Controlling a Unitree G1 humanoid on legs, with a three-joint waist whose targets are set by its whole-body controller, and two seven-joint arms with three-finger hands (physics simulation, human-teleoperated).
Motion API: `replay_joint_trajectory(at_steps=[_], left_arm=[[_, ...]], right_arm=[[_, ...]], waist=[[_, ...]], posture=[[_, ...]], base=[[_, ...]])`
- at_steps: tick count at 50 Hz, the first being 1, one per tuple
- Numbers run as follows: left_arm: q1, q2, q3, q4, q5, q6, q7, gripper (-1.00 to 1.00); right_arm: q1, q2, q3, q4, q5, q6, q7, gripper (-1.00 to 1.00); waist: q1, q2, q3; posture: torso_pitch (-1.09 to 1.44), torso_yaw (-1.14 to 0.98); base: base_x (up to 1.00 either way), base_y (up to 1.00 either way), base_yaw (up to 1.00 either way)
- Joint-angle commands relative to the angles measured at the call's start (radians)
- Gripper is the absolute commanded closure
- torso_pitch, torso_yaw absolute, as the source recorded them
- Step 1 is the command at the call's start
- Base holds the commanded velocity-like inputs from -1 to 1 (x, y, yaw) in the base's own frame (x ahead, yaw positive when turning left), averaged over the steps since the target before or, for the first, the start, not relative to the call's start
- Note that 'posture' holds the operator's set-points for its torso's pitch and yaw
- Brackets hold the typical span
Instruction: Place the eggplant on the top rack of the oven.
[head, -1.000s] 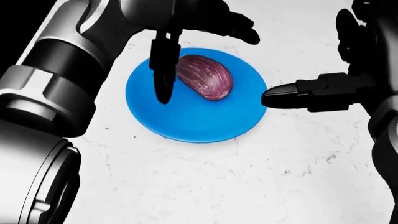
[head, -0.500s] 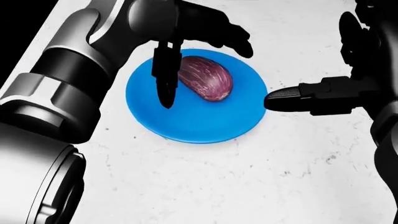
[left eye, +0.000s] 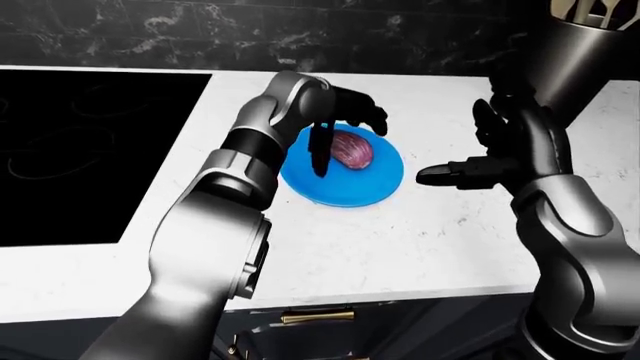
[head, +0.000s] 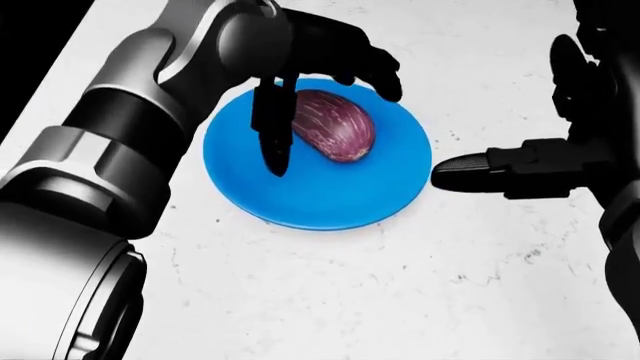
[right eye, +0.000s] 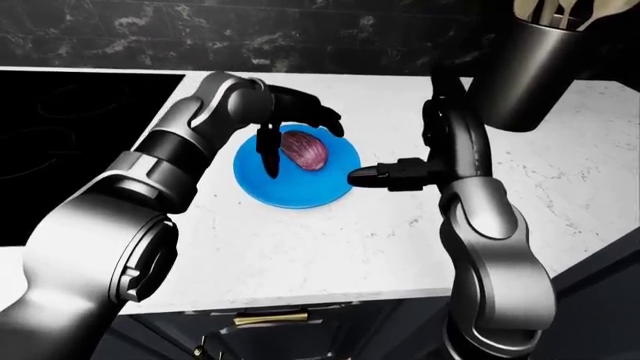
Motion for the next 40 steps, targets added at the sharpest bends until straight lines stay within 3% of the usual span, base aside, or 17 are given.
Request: replay_joint_trajectory(at_steps=[1,13,22,29,32,40], left_arm=[[-0.046,0.008,0.012,-0.04,-0.014,-0.002,0.018,-0.5],[-0.051,0.008,0.012,-0.04,-0.013,0.001,0.023,-0.29],[-0.04,0.012,0.004,-0.041,0.005,-0.007,0.04,-0.29],[-0.036,0.014,0.002,-0.035,0.027,-0.01,0.088,-0.25],[-0.039,0.014,0.004,-0.033,0.034,-0.006,0.114,-0.1],[-0.036,0.014,0.004,-0.033,0.052,0.003,0.166,-0.09]], right_arm=[[-0.026,-0.011,-0.009,-0.022,-0.003,-0.033,-0.004,-1.0],[-0.03,-0.014,-0.01,-0.025,0.002,-0.027,-0.008,-1.0],[-0.028,-0.01,-0.005,-0.028,0.002,-0.027,-0.011,-1.0],[-0.026,-0.012,-0.006,-0.019,0.002,-0.035,-0.01,-1.0],[-0.028,-0.01,-0.005,-0.016,0.002,-0.036,-0.01,-1.0],[-0.022,-0.008,-0.005,-0.023,0.003,-0.035,-0.011,-1.0]], waist=[[0.001,-0.004,-0.03],[0.0,-0.004,-0.029],[0.0,-0.004,-0.03],[0.0,-0.003,-0.03],[-0.001,-0.003,-0.031],[-0.002,-0.002,-0.031]], posture=[[0.0,0.0],[0.0,0.0],[0.0,0.0],[0.0,0.0],[0.0,0.0],[0.0,0.0]], base=[[0.0,0.0,0.0],[0.0,0.0,0.0],[0.0,0.0,0.0],[0.0,0.0,0.0],[0.0,0.0,0.0],[0.0,0.0,0.0]])
